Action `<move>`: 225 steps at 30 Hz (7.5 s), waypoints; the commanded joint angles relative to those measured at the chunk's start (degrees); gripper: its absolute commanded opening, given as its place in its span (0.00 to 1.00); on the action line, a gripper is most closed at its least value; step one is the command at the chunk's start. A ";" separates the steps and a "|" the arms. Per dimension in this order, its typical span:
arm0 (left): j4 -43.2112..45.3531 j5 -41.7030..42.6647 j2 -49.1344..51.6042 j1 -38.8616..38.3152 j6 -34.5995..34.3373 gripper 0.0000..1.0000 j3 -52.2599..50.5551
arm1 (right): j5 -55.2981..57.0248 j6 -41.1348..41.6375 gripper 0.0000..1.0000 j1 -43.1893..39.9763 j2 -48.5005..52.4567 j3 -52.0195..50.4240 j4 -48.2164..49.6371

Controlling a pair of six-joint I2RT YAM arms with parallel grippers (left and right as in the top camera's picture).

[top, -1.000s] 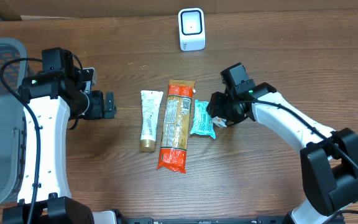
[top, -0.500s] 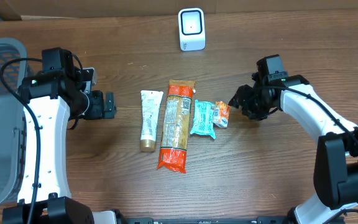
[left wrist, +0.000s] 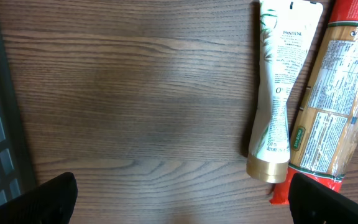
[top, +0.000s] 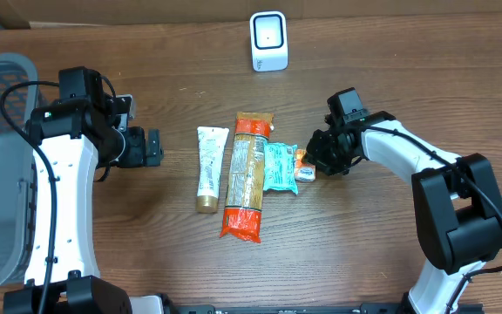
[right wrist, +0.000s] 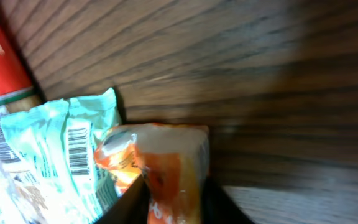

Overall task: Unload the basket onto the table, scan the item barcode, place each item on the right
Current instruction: 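Grasp the orange box with the right gripper, then lift the orange box and pull it right, away from the packet, then carry the orange box up toward the scanner with the right gripper, then hold the orange box in front of the white scanner, then carry the box right and release it on the table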

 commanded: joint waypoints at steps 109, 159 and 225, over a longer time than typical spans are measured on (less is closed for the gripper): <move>0.02 -0.02 0.11 -0.11 1.11 0.99 -0.20 | -67.47 26.38 0.04 -13.38 -21.66 3.80 44.02; 0.02 0.00 0.11 -0.11 1.09 1.00 -0.20 | -40.98 -2.86 0.04 -11.10 -1.33 3.72 31.52; 0.02 -0.02 0.11 -0.11 1.09 0.99 -0.20 | 52.81 -87.58 0.04 10.51 29.64 46.42 38.34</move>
